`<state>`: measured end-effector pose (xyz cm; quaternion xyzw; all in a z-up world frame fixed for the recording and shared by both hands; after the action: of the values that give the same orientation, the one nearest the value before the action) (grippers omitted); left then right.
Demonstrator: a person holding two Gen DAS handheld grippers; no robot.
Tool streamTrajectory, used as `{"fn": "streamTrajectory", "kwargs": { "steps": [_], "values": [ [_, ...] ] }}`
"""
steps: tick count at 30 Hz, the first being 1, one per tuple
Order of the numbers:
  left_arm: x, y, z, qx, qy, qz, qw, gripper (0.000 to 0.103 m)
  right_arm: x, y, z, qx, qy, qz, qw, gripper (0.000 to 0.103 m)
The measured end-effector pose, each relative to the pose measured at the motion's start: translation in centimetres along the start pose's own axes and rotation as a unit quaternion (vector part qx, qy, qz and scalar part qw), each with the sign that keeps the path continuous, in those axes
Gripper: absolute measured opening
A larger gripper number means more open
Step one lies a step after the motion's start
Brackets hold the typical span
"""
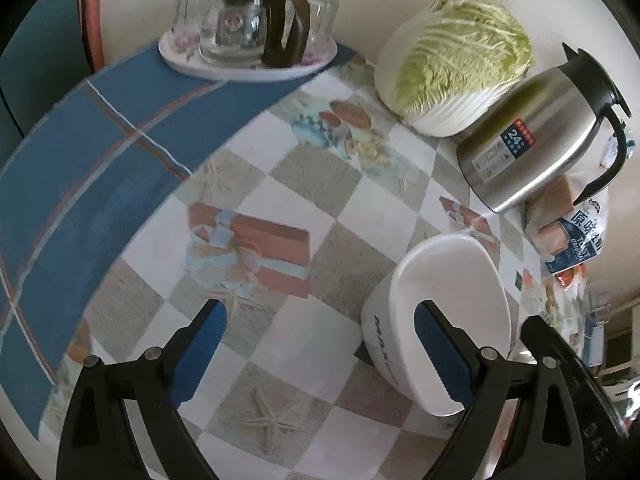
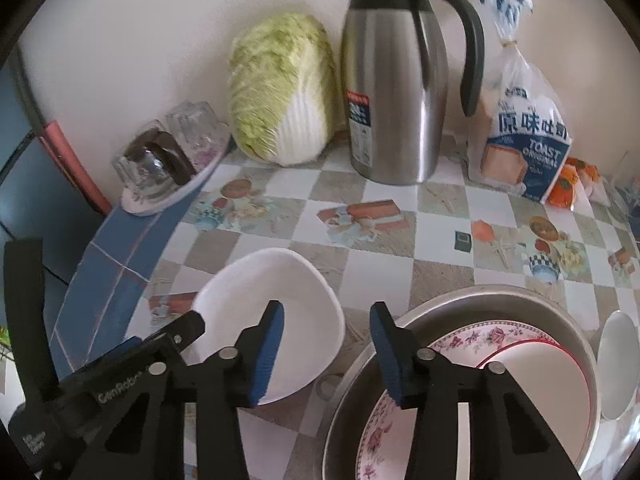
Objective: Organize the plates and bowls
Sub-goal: 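Move both grippers toward the white square bowl, then grasp the white square bowl rim with the left gripper while the right gripper grasps it too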
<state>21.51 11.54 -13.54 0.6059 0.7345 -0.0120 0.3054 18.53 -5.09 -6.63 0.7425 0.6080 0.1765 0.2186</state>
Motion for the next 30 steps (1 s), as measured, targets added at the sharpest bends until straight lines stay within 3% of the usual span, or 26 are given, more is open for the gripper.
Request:
{"fn": "streamTrajectory", "kwargs": {
  "steps": [2, 4, 9, 14, 24, 30],
  "values": [
    [-0.2, -0.1, 0.4, 0.007, -0.007, 0.000, 1.0000, 0.093, 0.0, 0.1, 0.6, 0.011, 0.001, 0.004, 1.000, 0.040],
    [-0.4, -0.2, 0.6, 0.009, -0.009, 0.002, 0.9999, 0.076, 0.1, 0.1, 1.2, 0.022, 0.003, 0.009, 1.000, 0.036],
    [-0.7, -0.4, 1.2, 0.024, -0.021, -0.005, 0.9995, 0.054, 0.7, 0.2, 2.1, 0.030, -0.009, 0.000, 1.000, 0.026],
    [-0.9, -0.4, 1.6, 0.030, -0.019, -0.006, 0.9994, 0.053, 0.9, 0.3, 2.7, 0.036, -0.021, -0.006, 0.999, 0.017],
    [-0.8, -0.5, 1.9, 0.042, -0.033, -0.017, 0.9984, 0.044, 0.8, 0.2, 4.1, 0.059, -0.027, -0.006, 0.998, 0.012],
    [-0.4, -0.4, 1.4, 0.043, -0.013, -0.018, 0.9988, 0.040, 1.6, -1.0, 4.6, 0.070, -0.021, -0.015, 0.997, 0.012]
  ]
}}
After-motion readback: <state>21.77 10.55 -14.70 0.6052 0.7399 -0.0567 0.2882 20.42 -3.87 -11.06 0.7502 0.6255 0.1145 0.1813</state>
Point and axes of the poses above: each gripper's, at about its wrist camera, not at the fingertips, and z roughly the way its jaws point, x to its left, y to its top, the point moved 3 cm from there along z, roughly the way its jaws point, and after that the axes turned 10 degrees about -y, right-handed, at the moved point
